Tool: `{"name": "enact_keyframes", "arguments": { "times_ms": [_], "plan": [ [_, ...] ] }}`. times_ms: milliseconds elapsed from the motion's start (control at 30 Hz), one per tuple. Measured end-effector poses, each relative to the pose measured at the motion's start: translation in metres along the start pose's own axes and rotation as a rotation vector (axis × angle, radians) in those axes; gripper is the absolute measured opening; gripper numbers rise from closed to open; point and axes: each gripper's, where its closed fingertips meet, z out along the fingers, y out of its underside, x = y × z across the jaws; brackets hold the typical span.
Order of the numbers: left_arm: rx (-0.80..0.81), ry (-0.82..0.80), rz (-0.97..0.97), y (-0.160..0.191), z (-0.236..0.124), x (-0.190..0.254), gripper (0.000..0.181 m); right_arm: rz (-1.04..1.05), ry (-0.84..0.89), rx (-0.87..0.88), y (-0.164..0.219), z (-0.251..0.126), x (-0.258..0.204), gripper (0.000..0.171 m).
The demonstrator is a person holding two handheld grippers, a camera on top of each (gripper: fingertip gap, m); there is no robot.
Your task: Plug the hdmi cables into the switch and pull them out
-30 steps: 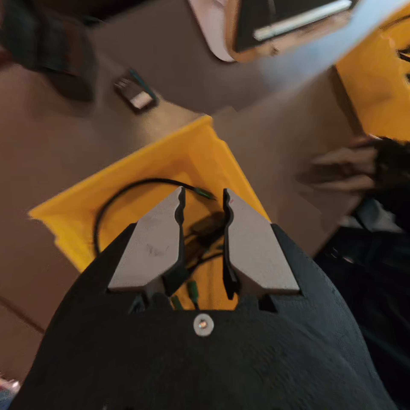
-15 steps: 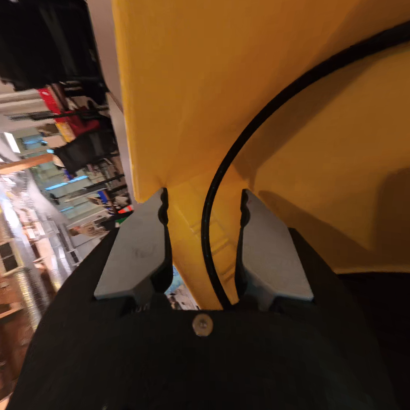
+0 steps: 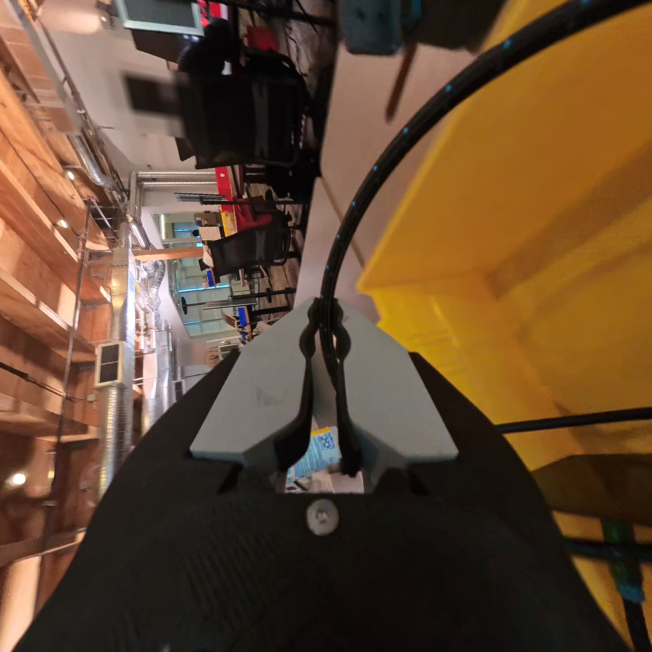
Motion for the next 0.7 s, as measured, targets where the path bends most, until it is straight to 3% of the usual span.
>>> {"name": "enact_keyframes", "arguments": {
  "times_ms": [200,400,700],
  "plan": [
    [0.089,-0.107,-0.135,-0.011,-0.053,-0.091,0.003,-0.013,0.010,-0.017,0.003,0.002,0.001,0.034],
    [0.146,-0.175,-0.188,-0.025,-0.096,-0.145,0.003,0.003,0.019,-0.014,0.004,0.001,0.005,0.033],
    [0.186,-0.151,-0.141,-0.051,-0.125,-0.144,0.003,-0.005,0.016,-0.012,0.003,0.000,0.004,0.033]
  ]
}}
